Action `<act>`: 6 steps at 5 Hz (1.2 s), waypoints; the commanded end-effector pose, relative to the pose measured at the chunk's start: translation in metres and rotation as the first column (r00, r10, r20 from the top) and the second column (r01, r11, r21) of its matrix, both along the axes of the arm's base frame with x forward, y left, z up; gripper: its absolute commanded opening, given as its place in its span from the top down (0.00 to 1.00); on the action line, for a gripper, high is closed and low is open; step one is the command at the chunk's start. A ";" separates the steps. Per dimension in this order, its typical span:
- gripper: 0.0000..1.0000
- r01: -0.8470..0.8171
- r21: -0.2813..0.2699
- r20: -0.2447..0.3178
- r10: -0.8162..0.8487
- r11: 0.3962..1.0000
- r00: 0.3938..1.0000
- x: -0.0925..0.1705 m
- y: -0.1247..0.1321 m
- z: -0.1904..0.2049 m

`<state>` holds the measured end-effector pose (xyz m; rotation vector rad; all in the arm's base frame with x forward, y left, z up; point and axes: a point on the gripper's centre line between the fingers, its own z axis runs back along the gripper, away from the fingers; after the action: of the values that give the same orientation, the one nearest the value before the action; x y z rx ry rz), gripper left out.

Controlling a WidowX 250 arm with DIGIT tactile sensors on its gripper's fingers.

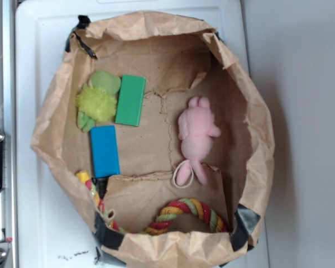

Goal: Grab the multicolored rope.

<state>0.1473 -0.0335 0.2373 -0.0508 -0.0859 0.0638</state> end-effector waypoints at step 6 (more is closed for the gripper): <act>0.00 -0.207 0.022 0.107 0.204 0.978 0.973 0.137 0.046 -0.080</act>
<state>0.2810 0.0089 0.1453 -0.0127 -0.1596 0.2694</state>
